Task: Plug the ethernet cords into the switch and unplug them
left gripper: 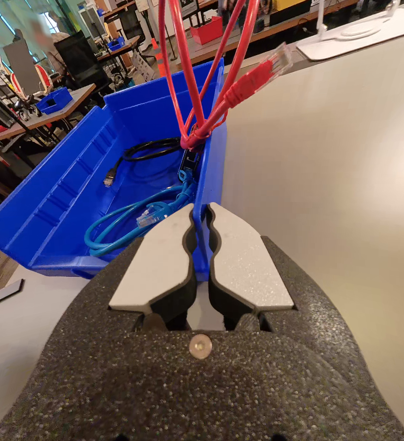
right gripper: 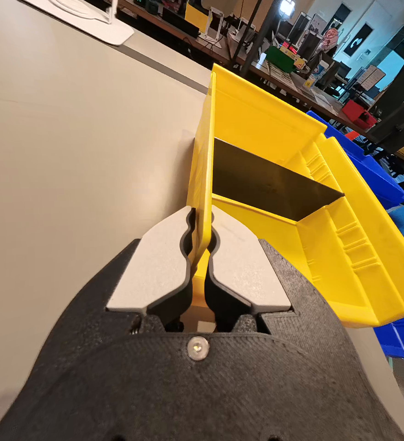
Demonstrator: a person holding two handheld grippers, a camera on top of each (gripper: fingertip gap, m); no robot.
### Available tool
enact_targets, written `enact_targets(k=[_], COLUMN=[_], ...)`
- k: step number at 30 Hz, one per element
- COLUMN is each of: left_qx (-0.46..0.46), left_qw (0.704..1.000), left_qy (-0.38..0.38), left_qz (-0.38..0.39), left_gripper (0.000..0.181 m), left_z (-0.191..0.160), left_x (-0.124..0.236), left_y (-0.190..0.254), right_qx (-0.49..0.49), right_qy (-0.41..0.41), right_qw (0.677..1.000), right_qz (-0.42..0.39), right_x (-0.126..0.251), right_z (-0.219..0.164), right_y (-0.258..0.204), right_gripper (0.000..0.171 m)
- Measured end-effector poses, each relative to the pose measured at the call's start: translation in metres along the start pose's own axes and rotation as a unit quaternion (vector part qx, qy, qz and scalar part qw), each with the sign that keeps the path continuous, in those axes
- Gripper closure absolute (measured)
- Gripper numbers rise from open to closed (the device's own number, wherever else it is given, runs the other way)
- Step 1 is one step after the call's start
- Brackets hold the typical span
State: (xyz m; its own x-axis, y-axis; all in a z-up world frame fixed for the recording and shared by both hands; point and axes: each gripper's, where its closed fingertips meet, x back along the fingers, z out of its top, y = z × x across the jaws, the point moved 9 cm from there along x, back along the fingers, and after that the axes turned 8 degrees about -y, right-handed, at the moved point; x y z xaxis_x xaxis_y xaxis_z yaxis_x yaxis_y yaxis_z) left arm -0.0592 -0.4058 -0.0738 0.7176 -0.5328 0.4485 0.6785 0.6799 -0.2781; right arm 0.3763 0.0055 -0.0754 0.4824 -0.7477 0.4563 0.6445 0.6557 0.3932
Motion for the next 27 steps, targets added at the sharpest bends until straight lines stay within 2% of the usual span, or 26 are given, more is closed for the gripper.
enact_targets(k=[12,21,27], left_qx=[0.028,0.022,0.020], left_qw=[0.999,1.000,0.999], left_qy=[0.004,0.008,0.016], left_qz=[0.015,0.019,0.019], left_gripper=[0.176,0.176,0.176], left_z=[-0.003,-0.003,-0.002], left_x=[-0.024,-0.041,-0.048], left_y=[-0.043,-0.067,-0.072], right_qx=[-0.012,0.001,-0.005], right_qy=[-0.011,0.001,-0.003], right_qw=[1.000,1.000,1.000], right_qz=[-0.012,0.017,0.004], right_x=[-0.020,-0.031,-0.035], right_z=[-0.007,-0.008,-0.006], right_y=[0.040,0.055,0.054], right_gripper=[0.164,0.164,0.164])
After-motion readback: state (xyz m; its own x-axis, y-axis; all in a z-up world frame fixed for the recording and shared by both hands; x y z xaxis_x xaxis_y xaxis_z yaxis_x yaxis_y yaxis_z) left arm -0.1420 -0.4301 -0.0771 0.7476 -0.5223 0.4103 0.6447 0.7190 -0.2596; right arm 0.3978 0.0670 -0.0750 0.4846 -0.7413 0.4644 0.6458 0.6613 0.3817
